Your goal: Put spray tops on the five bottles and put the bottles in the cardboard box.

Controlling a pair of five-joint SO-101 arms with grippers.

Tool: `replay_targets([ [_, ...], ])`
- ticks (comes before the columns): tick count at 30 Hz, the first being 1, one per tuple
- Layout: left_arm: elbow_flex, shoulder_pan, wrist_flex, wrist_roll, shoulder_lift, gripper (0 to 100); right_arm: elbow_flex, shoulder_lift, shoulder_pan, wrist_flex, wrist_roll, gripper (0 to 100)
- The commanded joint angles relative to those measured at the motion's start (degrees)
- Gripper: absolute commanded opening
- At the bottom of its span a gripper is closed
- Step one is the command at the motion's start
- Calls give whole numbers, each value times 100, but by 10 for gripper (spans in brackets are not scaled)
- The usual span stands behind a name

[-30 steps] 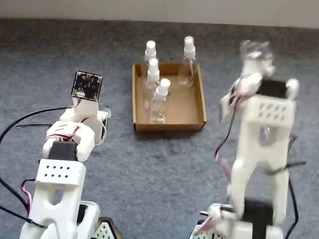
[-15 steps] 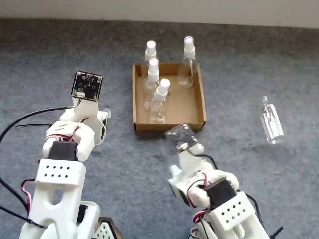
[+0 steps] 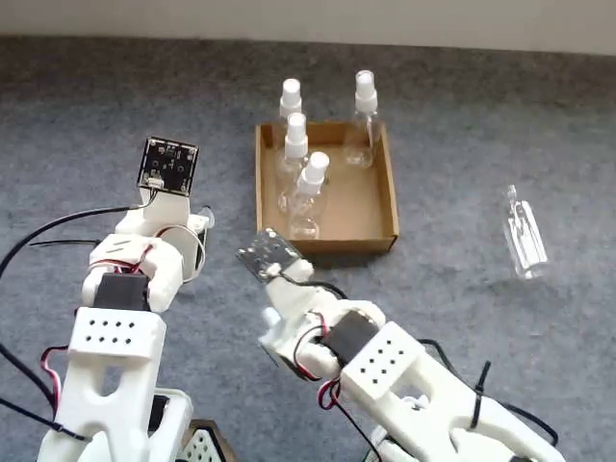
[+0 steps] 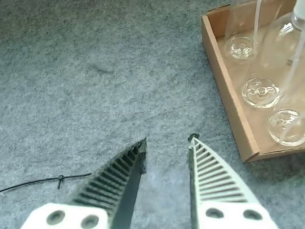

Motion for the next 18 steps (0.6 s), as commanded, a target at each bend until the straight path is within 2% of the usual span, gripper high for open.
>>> replay_targets([
  [1, -233, -418, -79, -18, -22, 143, -470, 356, -224, -716, -343, 139],
  [6, -611, -813, -70, -18, -22, 143, -470, 875, -303, -1543, -914, 324],
  [10, -673, -813, 79, -18, -22, 143, -488, 1086, -453, -1525, -888, 348],
  [12, -804, -840, 396, -18, -22, 143, -752, 919, -207, -910, -721, 347],
  [15, -1042, -848, 1029, -44, -22, 146, -1552, 576, 418, 857, -237, 347],
  [18, -1147, -787, 1530, -334, -31, 146, -2475, 277, 1349, 2545, 545, 347],
])
